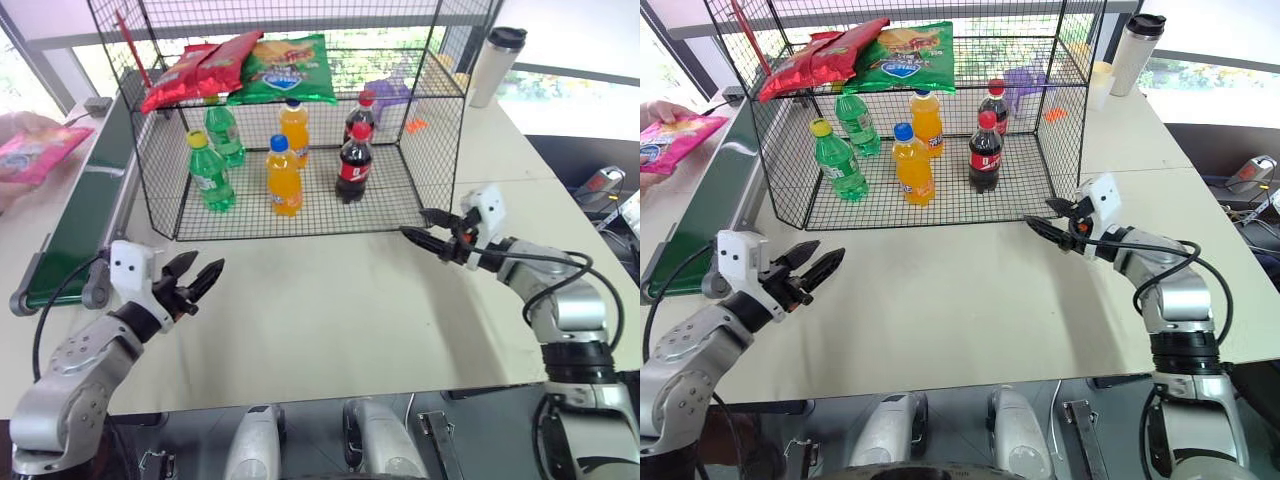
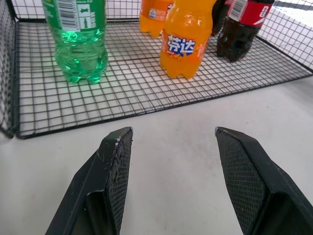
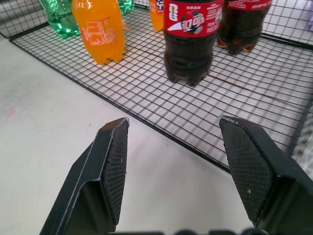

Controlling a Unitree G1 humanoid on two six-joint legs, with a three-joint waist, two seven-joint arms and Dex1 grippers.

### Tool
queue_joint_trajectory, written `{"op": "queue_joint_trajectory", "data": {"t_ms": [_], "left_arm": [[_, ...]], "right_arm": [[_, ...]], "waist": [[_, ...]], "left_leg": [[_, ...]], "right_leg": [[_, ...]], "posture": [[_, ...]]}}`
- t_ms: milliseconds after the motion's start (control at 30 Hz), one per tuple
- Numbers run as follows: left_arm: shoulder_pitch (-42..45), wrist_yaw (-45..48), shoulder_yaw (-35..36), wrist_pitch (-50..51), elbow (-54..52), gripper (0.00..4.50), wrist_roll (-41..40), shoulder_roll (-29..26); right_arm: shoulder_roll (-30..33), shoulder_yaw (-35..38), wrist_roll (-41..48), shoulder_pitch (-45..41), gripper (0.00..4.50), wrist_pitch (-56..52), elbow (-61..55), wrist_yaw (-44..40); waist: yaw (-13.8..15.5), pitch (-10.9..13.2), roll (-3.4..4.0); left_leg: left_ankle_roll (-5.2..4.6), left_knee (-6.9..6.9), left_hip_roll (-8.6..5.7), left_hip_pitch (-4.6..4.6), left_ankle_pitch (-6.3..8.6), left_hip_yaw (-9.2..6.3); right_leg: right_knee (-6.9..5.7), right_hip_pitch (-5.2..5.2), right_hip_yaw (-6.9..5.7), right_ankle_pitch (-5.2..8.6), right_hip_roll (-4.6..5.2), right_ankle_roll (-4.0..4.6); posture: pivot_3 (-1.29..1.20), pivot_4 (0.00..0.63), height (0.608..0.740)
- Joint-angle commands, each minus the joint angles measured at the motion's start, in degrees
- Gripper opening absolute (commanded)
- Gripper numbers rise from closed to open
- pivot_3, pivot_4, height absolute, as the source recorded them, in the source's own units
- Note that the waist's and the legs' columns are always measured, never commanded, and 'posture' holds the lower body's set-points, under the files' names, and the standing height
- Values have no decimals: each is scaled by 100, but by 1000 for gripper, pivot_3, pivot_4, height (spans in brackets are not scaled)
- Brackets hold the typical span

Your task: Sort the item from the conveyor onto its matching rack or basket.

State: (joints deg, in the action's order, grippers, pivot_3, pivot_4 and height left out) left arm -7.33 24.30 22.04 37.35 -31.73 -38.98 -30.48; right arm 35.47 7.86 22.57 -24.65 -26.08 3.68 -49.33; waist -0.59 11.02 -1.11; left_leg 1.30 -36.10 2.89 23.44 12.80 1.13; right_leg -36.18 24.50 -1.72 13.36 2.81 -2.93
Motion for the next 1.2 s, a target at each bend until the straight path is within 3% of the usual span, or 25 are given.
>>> {"op": "queue_joint_trajectory", "data": {"t_ms": [33, 1200], "left_arm": [[-97, 205, 193, -73, -251, 2789, -56, -223], [-403, -9, 342, 38, -277, 2789, -4, -344]], "right_arm": [[93, 84, 171, 53, 2976, -27, -225, -158], [-165, -239, 58, -117, 2976, 33, 4, -167]], "waist": [[0, 0, 0], [3, 0, 0]], "left_leg": [[0, 0, 0, 0, 0, 0], [1, 0, 1, 0, 0, 2]], "right_leg": [[0, 0, 0, 0, 0, 0], [0, 1, 1, -1, 0, 2]], "posture": [[0, 150, 740], [0, 150, 740]]}}
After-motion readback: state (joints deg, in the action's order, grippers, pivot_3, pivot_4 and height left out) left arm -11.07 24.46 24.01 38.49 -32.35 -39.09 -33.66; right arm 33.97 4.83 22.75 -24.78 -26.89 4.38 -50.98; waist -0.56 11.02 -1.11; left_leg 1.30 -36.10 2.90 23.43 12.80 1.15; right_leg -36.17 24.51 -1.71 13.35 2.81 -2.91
